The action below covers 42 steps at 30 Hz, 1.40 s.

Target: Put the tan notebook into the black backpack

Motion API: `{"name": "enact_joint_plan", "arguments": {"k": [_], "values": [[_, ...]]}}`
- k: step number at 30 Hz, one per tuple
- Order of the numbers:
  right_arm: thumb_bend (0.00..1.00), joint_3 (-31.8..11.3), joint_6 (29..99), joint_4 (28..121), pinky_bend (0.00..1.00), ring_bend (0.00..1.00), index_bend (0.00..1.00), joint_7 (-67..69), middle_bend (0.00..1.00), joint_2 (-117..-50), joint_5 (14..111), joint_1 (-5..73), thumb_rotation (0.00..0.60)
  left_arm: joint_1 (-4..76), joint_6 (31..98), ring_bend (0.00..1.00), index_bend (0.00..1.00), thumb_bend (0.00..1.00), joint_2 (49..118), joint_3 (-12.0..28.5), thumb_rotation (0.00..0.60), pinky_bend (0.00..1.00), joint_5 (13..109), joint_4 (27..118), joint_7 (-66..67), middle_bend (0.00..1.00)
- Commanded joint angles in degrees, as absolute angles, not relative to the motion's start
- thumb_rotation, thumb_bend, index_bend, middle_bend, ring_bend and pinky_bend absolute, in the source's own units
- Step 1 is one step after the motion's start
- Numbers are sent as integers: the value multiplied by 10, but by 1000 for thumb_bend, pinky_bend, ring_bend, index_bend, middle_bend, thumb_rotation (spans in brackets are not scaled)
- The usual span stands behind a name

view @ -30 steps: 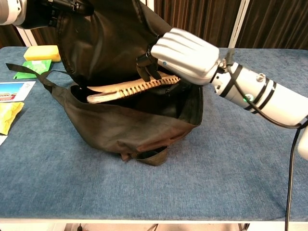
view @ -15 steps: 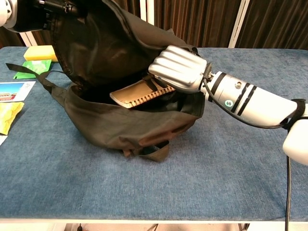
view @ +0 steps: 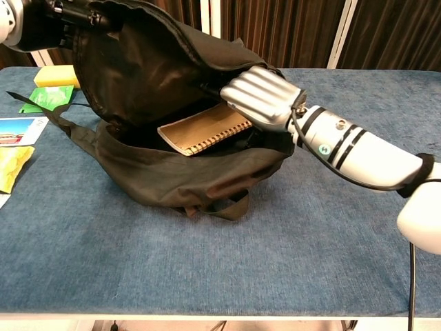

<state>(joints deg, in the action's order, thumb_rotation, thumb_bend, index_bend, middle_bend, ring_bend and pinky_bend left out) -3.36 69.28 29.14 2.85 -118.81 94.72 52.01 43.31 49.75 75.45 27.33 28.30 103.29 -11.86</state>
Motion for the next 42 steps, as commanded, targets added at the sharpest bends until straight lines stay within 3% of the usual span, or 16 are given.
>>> {"name": "enact_joint_plan", "arguments": {"k": [1,6,10,15,19,21,23,28,33,38,42], "values": [[0,-31,734,359,186,11,0,16,135,-1148,948,495,600,438,502,469,627,479,759,269,600,375,279,1028,-114,573],[0,-17,780,416,175,8,0,5,135,-1113,966,472,600,444,516,469,627,479,768,258,600,375,280,1022,-99,572],[2,7,860,464,175,11,2,-17,156,-1071,999,432,600,440,529,465,626,479,773,242,600,375,303,1028,-84,567],[47,53,966,516,244,77,151,-12,234,-1000,1045,369,600,429,547,431,614,477,776,206,600,374,366,1040,-56,548],[49,74,1022,561,249,84,168,-20,234,-935,1041,302,600,422,558,381,583,465,777,162,600,348,438,1049,-15,504],[49,79,1044,583,249,85,168,-13,234,-905,1031,271,600,421,561,338,535,431,776,137,600,320,472,1054,15,461],[49,79,1055,600,249,85,167,-8,234,-880,1016,244,600,422,561,288,455,334,776,110,600,294,501,1061,49,405],[49,72,1031,638,228,82,133,11,232,-834,968,206,600,427,514,226,269,166,752,61,600,263,524,1104,85,294],[45,61,961,702,185,58,31,24,184,-775,911,190,600,392,482,224,219,56,711,48,600,262,590,1152,-3,264],[52,48,902,761,174,45,13,41,174,-714,866,183,600,315,591,224,219,21,672,37,600,262,700,1141,-45,264],[162,36,867,792,191,46,13,75,178,-671,835,177,600,260,712,224,235,21,666,33,600,257,721,1070,30,265]]}}
